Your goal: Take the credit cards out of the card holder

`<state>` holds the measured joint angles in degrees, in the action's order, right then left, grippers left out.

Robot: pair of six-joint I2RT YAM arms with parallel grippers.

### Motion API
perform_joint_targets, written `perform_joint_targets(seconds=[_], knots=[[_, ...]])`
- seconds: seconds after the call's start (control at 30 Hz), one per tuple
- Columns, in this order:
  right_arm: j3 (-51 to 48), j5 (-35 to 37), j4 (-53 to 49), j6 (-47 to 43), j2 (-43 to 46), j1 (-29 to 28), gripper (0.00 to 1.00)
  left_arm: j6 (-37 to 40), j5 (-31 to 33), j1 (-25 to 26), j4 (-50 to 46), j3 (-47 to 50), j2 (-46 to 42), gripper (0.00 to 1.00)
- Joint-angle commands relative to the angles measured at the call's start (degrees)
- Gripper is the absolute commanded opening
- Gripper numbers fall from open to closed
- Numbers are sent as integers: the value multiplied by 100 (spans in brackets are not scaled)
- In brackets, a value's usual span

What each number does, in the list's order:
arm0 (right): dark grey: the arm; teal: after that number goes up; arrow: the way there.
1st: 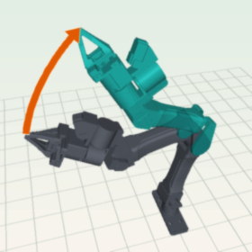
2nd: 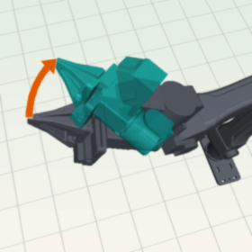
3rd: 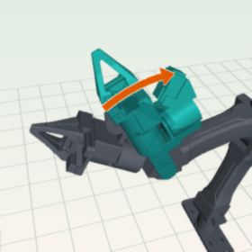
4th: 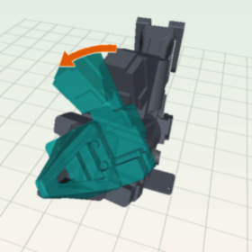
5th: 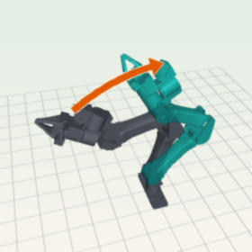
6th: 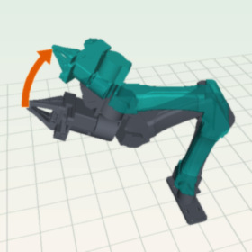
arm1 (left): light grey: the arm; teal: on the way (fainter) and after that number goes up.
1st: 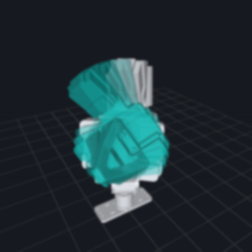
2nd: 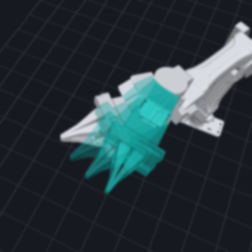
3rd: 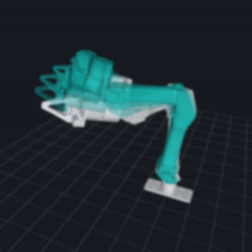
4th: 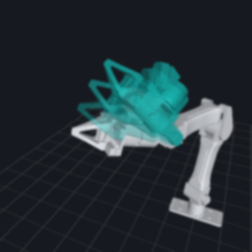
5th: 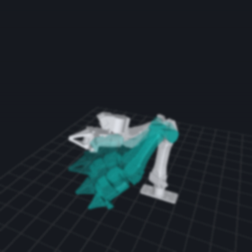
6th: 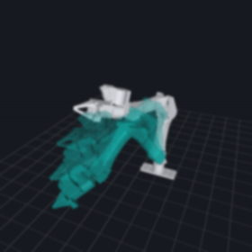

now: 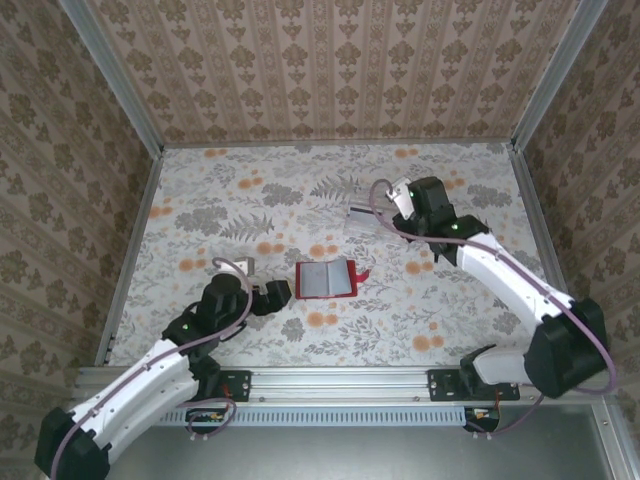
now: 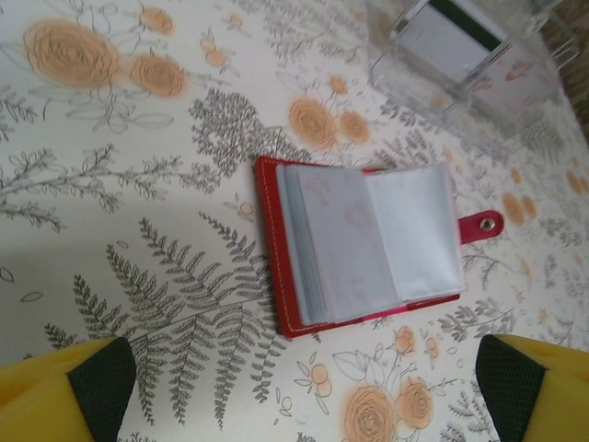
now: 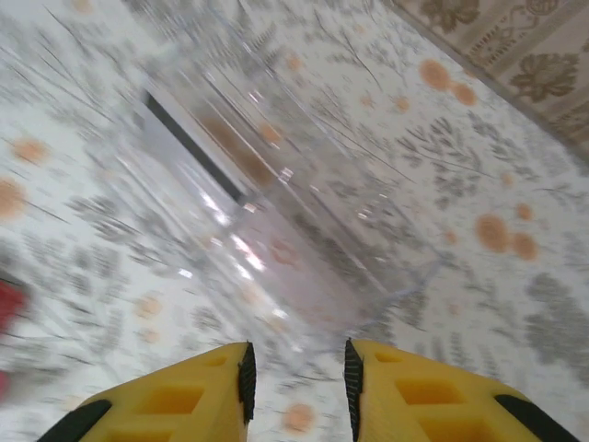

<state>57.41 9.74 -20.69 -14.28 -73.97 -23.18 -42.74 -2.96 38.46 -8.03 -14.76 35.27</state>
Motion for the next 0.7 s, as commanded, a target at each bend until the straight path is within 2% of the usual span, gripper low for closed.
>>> perform_joint_targets(seconds=[0.0, 0.27, 0.47, 0.67], knots=[[-406, -879, 367, 1511, 441, -266, 34, -183, -243, -49, 450, -275, 434, 94], [-1103, -919, 964, 2882, 474, -1252, 27, -403, -566, 78, 1059, -795, 2077, 79], [-1130, -776, 1084, 3366, -359, -1687, 27, -486, -511, 144, 1298, -1056, 2836, 71], [-906, -670, 1060, 3444, -1312, -1855, 32, -525, -573, 153, 1430, -1310, 3455, 67]])
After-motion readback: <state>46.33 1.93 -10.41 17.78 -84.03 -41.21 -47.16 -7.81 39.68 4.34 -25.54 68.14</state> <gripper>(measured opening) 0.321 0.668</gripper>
